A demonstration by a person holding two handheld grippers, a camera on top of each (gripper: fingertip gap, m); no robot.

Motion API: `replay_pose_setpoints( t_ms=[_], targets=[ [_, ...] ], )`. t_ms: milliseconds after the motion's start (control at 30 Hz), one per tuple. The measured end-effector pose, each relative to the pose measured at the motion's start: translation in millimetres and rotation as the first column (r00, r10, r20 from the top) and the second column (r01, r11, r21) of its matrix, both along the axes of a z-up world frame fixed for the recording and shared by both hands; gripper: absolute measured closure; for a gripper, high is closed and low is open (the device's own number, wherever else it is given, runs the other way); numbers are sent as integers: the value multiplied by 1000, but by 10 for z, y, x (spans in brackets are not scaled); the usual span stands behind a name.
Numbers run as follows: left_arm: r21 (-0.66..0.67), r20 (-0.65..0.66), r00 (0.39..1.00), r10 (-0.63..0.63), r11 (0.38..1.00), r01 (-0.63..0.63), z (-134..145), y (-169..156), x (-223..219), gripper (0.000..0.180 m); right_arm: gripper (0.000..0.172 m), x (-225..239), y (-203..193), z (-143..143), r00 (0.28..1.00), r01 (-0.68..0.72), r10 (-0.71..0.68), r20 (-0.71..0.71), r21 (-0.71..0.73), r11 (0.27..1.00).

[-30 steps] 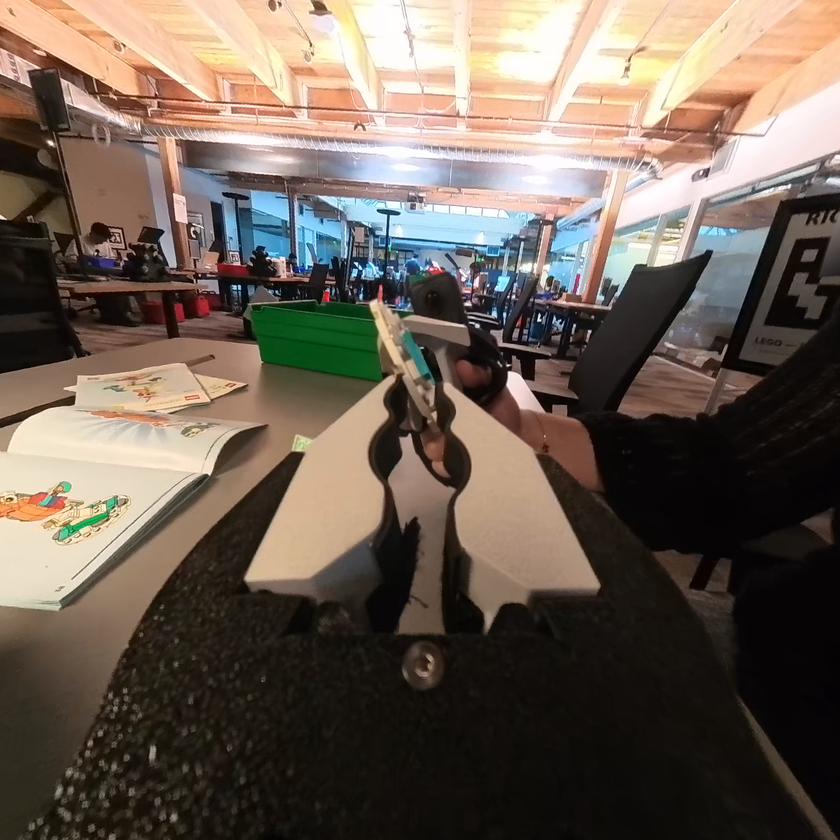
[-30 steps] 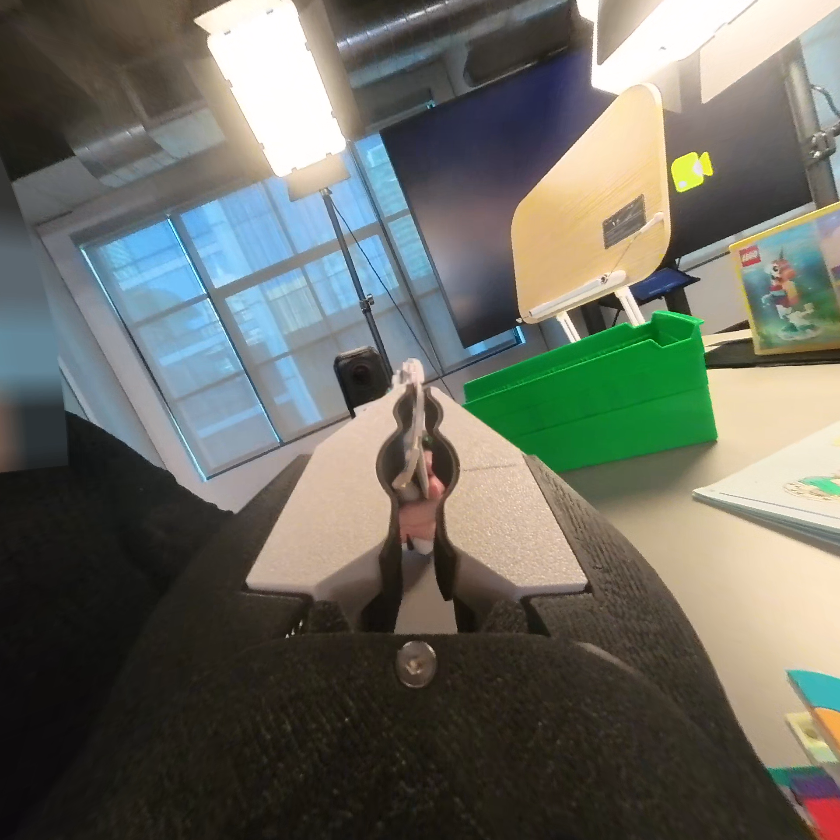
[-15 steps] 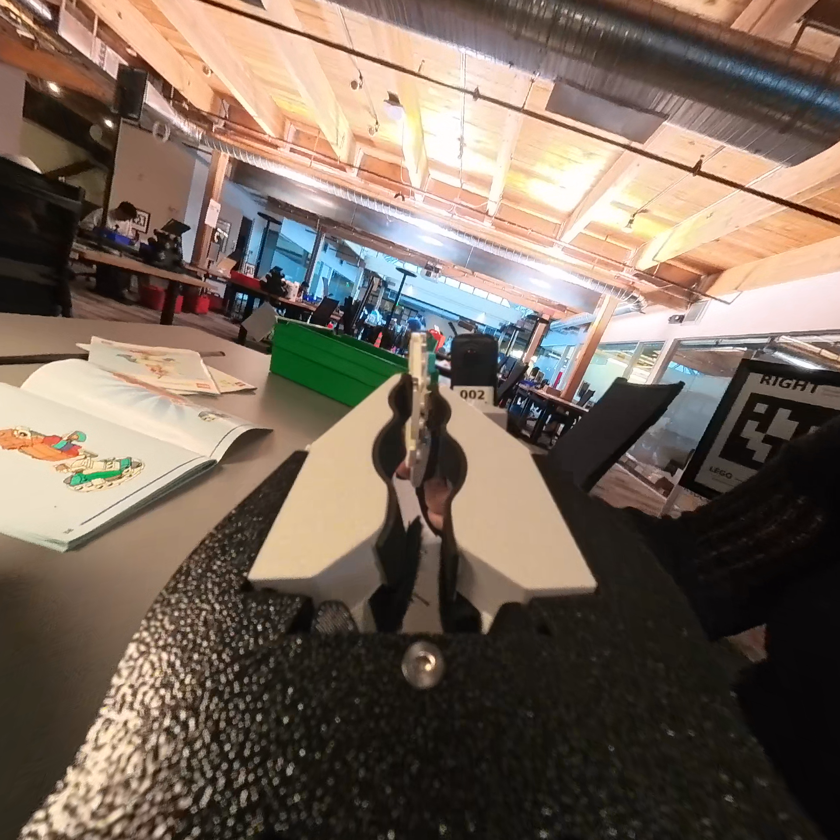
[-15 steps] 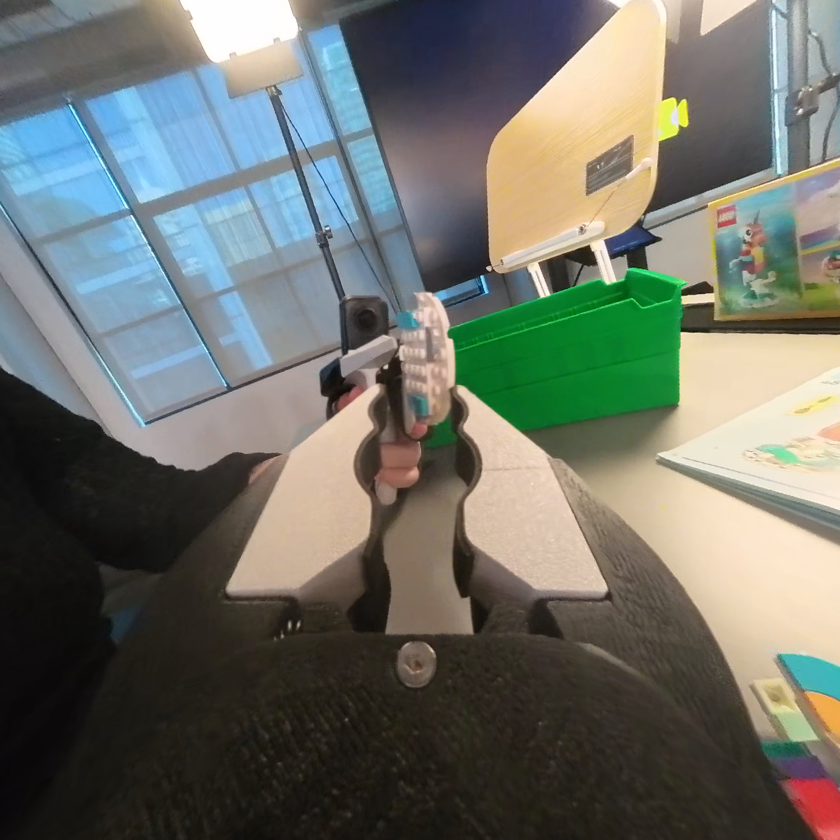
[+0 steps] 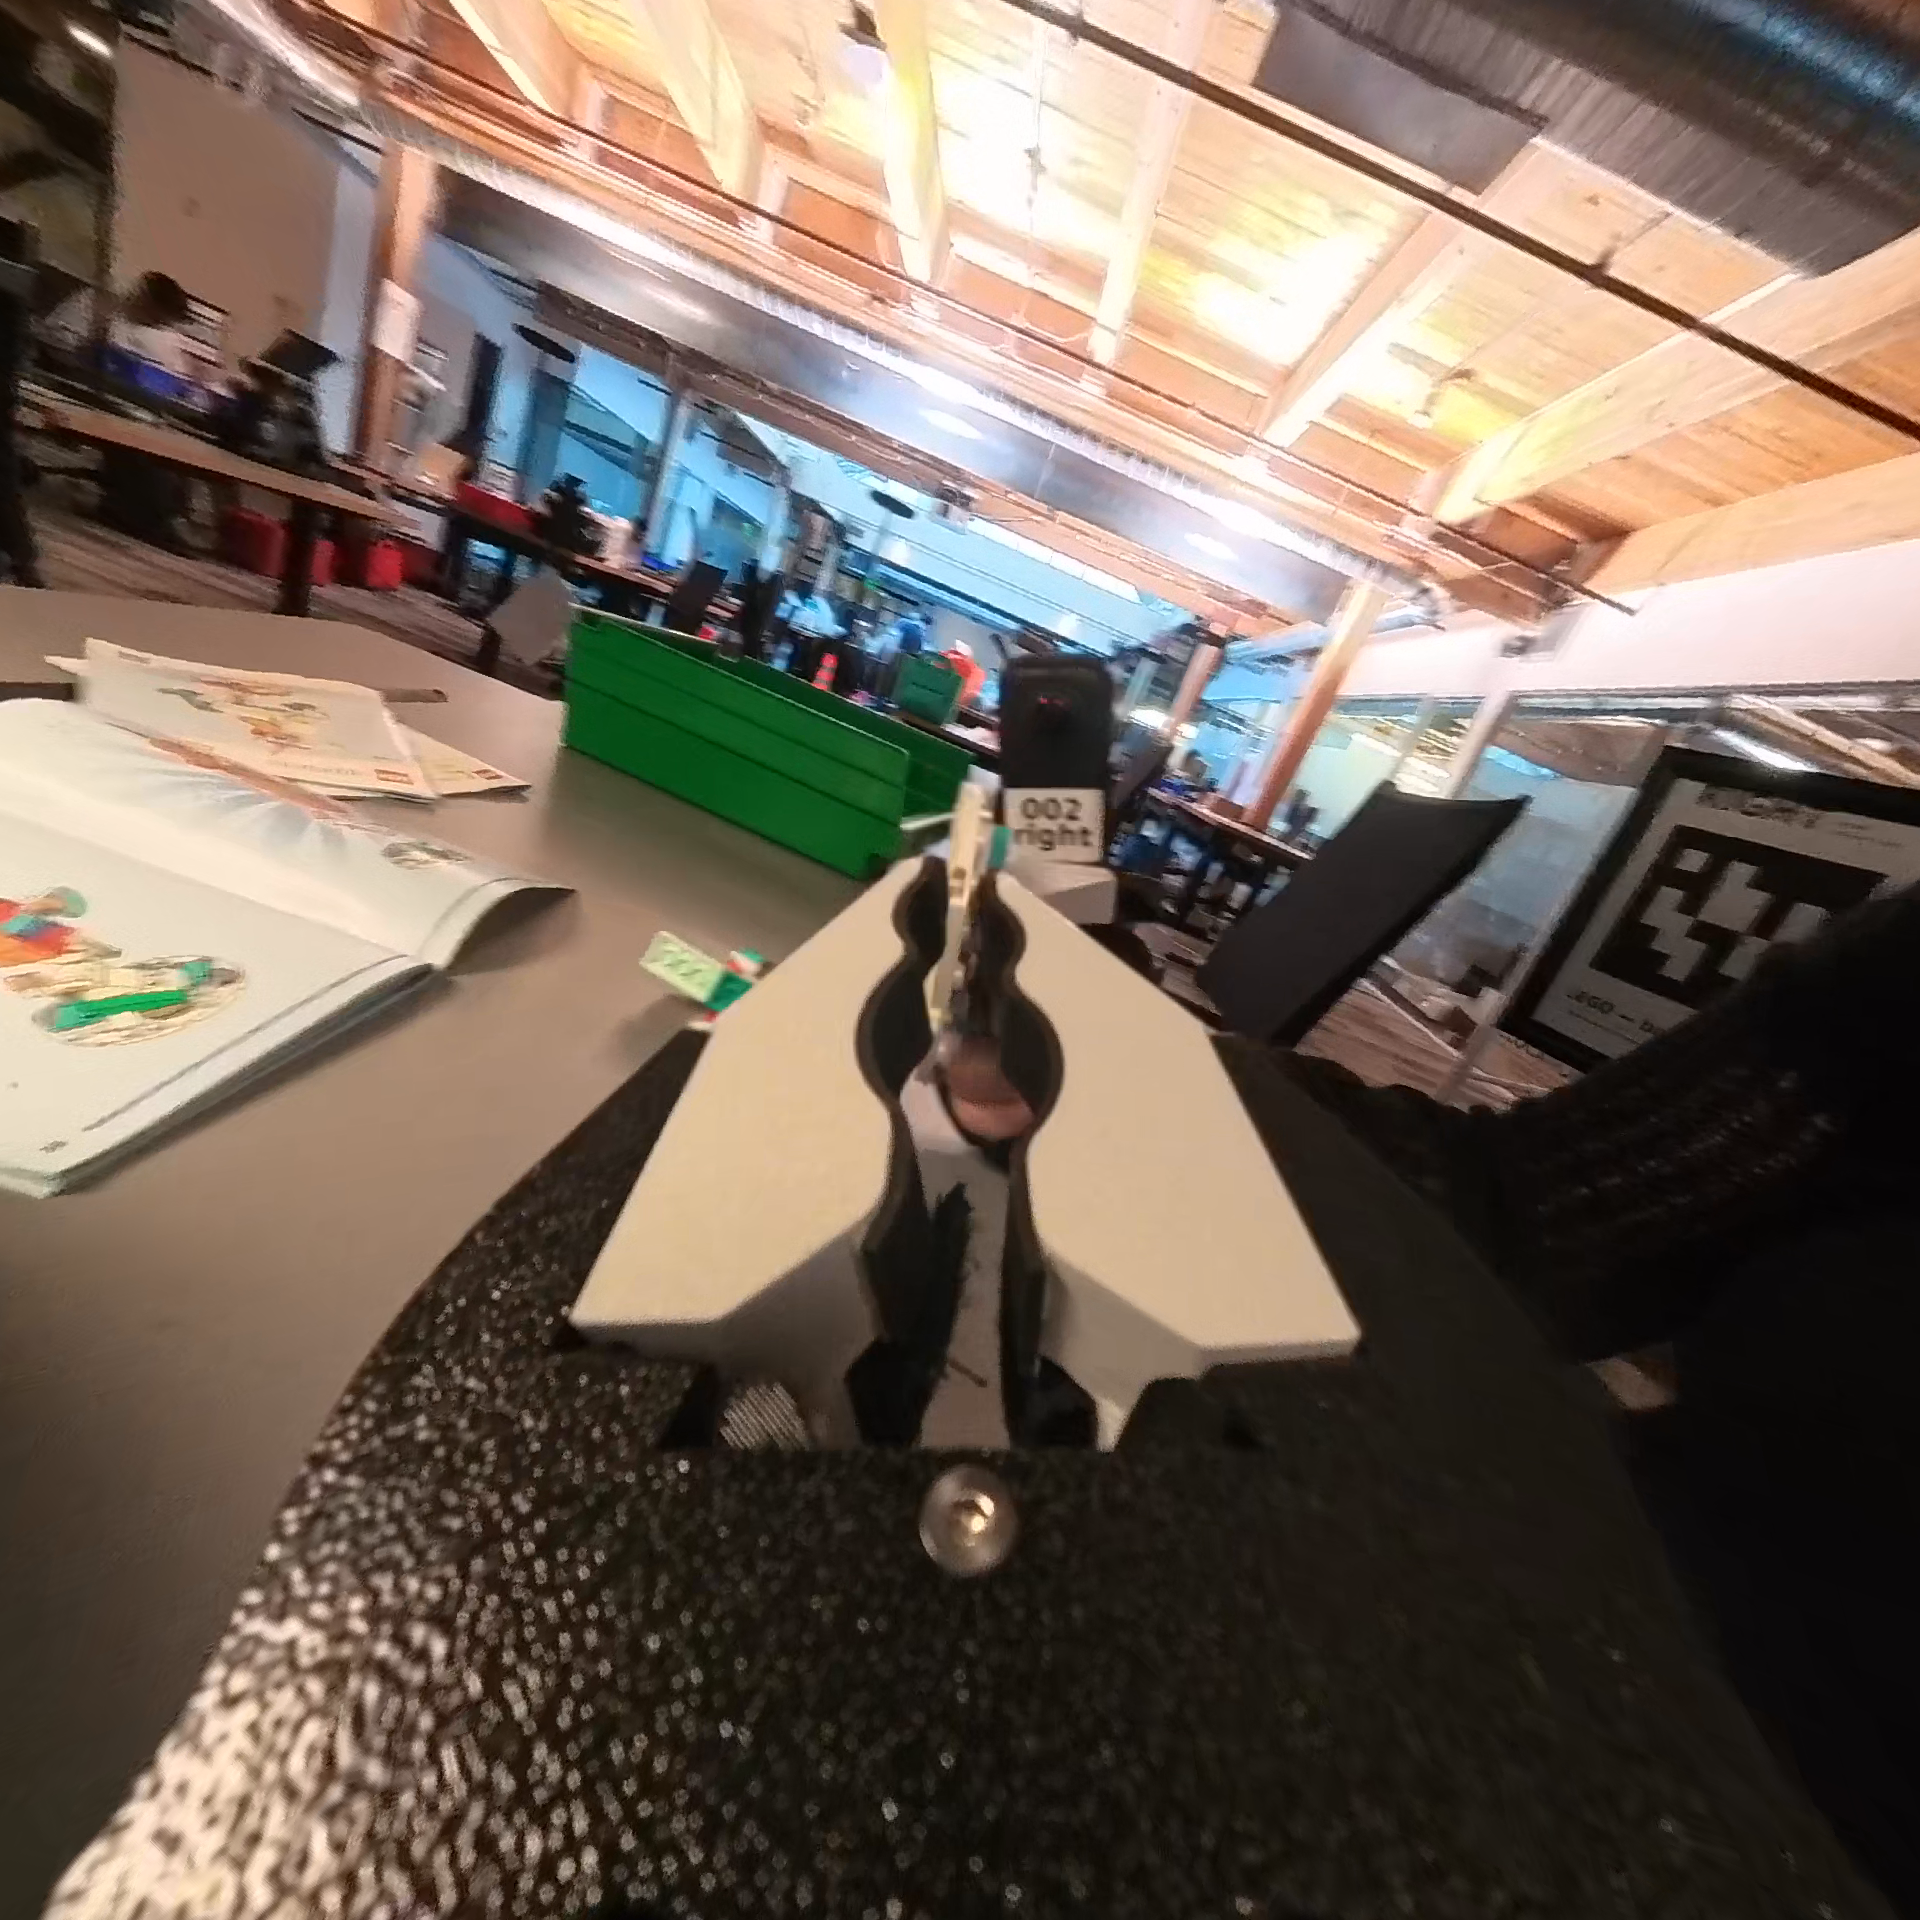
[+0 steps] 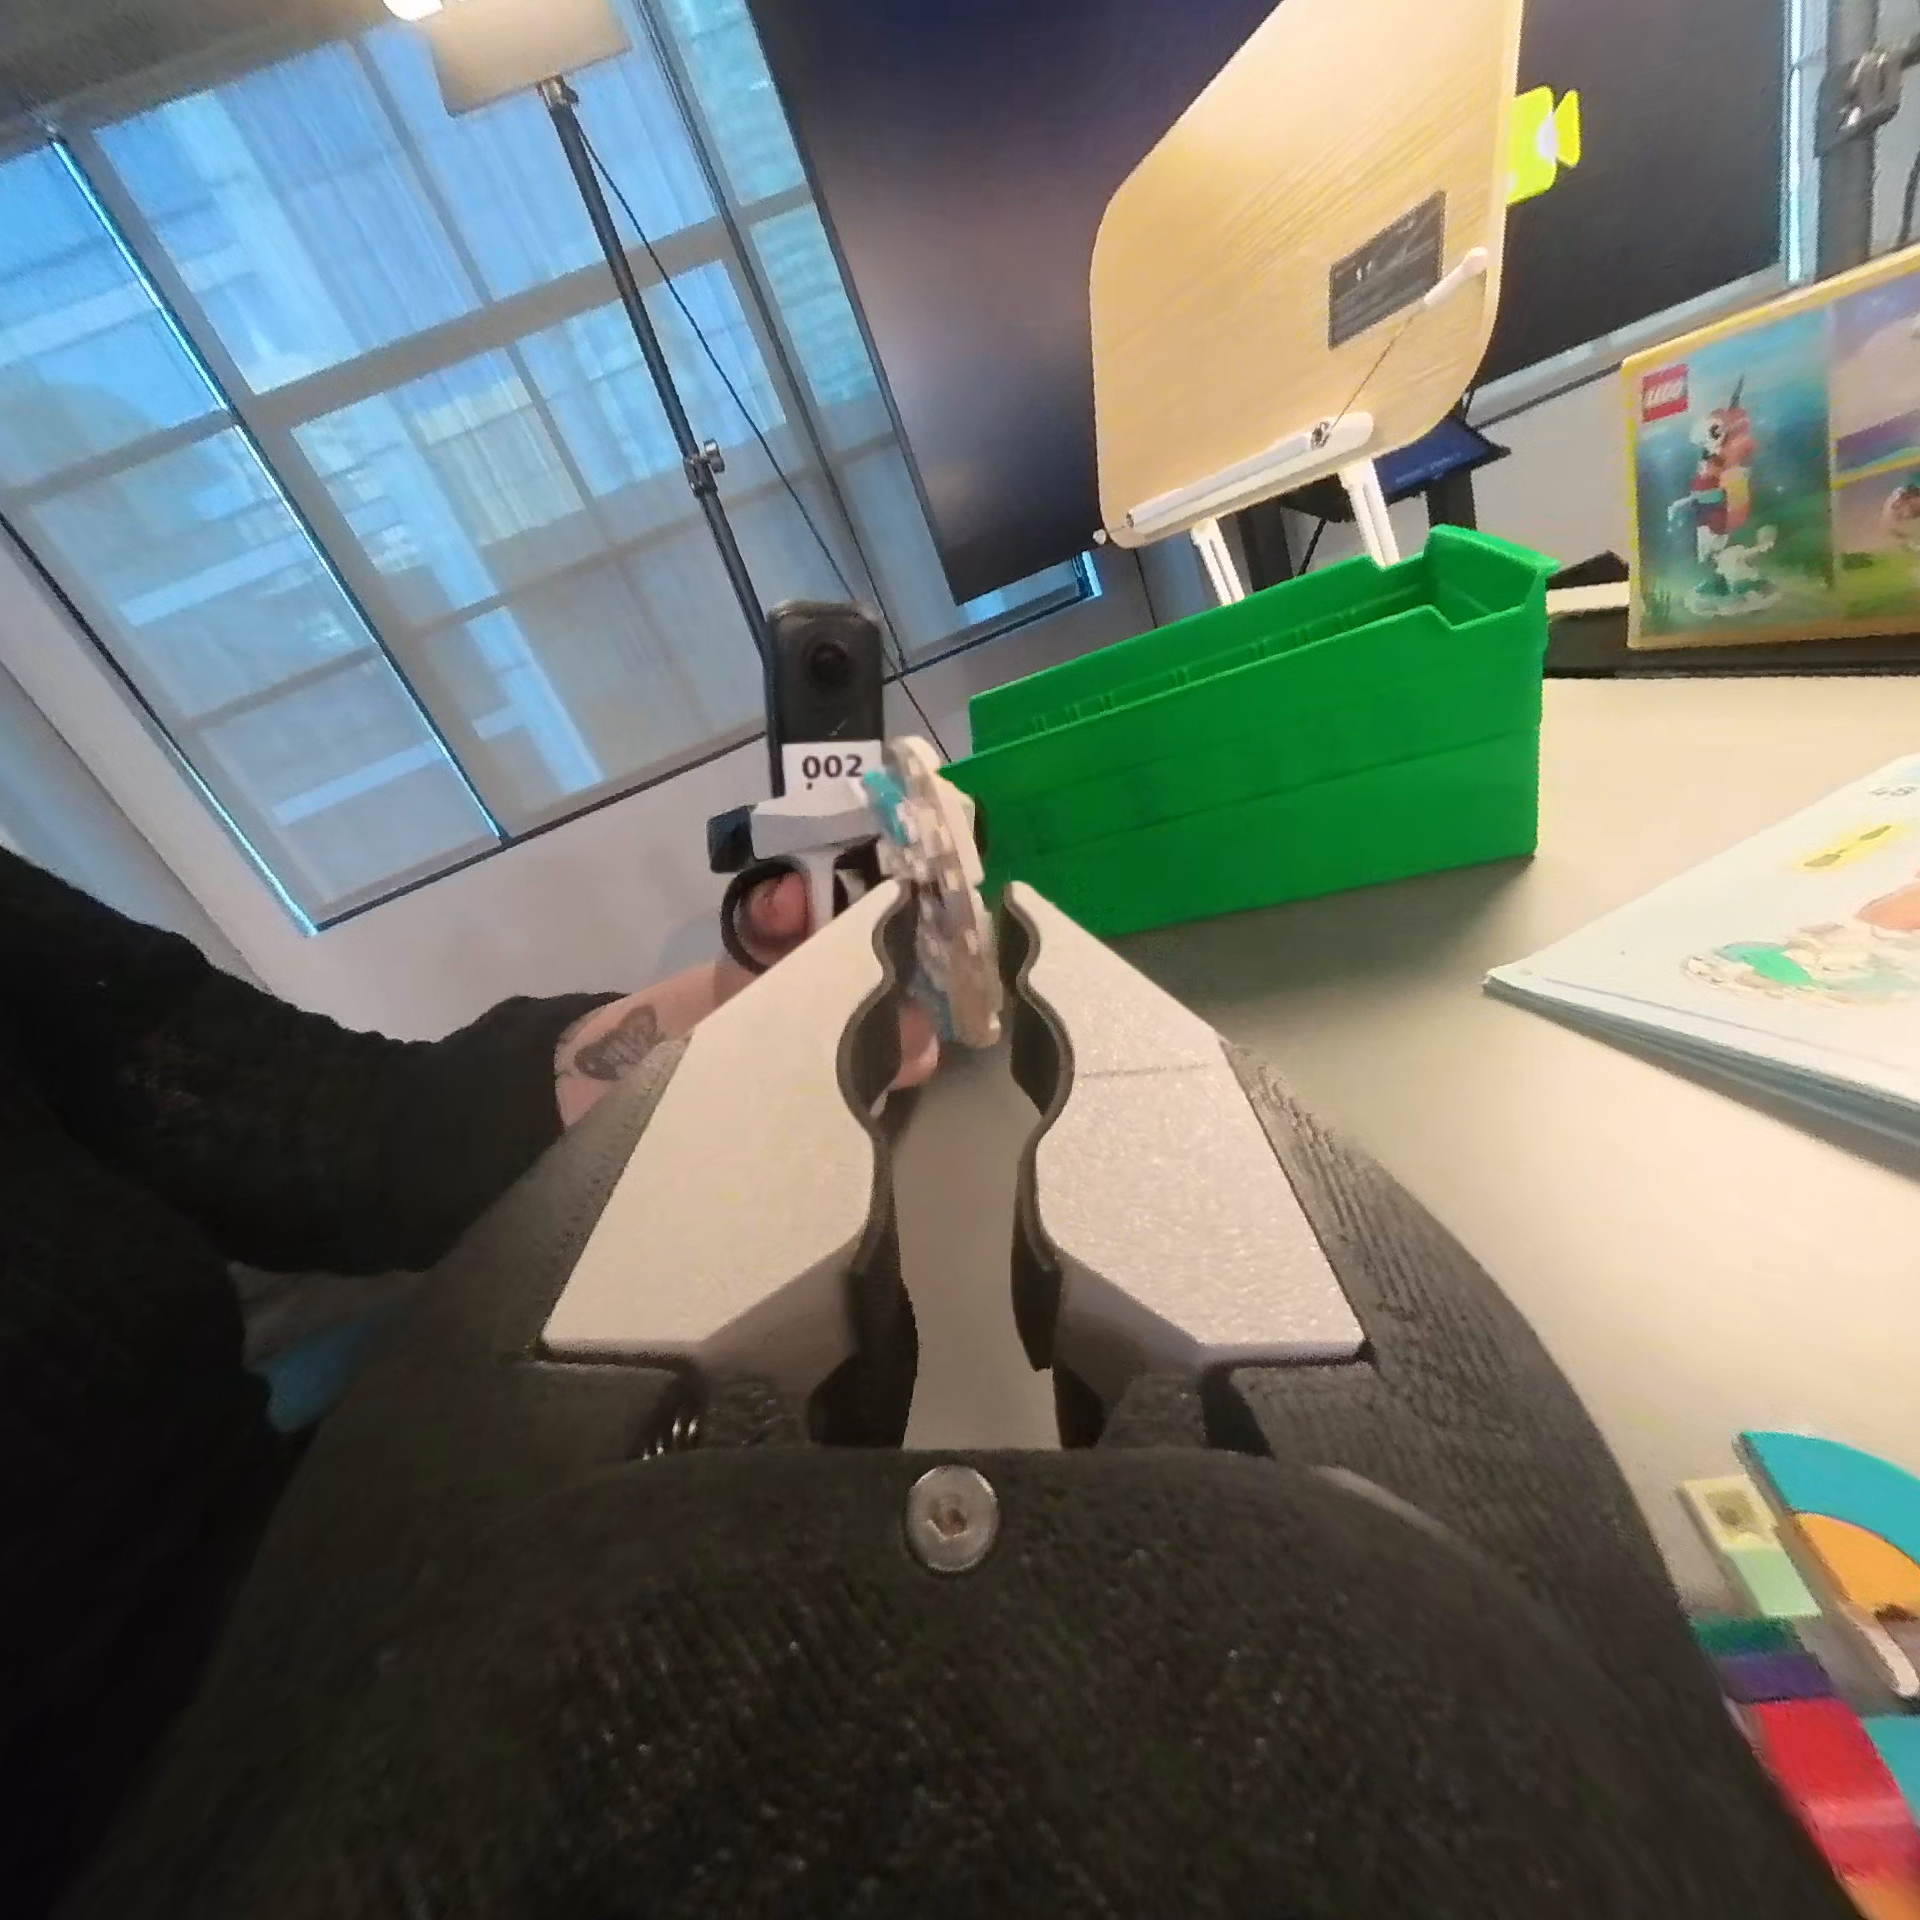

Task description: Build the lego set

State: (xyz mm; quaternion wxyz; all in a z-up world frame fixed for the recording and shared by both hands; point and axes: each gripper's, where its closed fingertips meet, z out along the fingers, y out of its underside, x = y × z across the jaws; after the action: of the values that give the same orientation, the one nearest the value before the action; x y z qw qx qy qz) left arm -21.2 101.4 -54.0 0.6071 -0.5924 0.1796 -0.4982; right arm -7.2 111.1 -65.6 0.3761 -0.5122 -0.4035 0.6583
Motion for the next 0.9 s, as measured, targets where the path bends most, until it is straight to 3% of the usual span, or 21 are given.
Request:
replay_pose_setpoints(
  t_ms=[133,200,267,467,600,667,767,833,900],
  targets=[
    [161,-105,962,253,959,-235,63,108,-172,163,167,-31,195,-369,970,82,-41,241,-164,983],
    [293,-167,898,408,890,-350,117,122,-266,161,167,-11,216,-620,922,102,22,387,-296,950],
    [380,-197,831,519,822,-424,144,129,-344,164,166,6,242,-781,876,139,30,482,-312,940],
    [477,-254,711,656,724,-498,109,190,-404,159,147,-19,396,-892,803,241,-154,576,-77,967],
    [652,-290,498,817,550,-523,115,211,-448,161,145,16,367,-588,852,247,-308,424,194,950],
    [739,-298,431,851,492,-461,114,187,-360,165,146,160,552,-318,818,373,-514,258,442,816],
    [777,-323,423,846,493,-392,47,185,-230,168,152,532,831,152,642,588,-757,-118,710,388],
    [766,-342,415,843,506,-396,-7,239,-264,171,157,668,832,287,587,604,-753,-299,780,161],
    [746,-339,402,850,504,-435,-12,306,-379,175,160,705,840,217,588,559,-725,-358,828,44]
  ],
)
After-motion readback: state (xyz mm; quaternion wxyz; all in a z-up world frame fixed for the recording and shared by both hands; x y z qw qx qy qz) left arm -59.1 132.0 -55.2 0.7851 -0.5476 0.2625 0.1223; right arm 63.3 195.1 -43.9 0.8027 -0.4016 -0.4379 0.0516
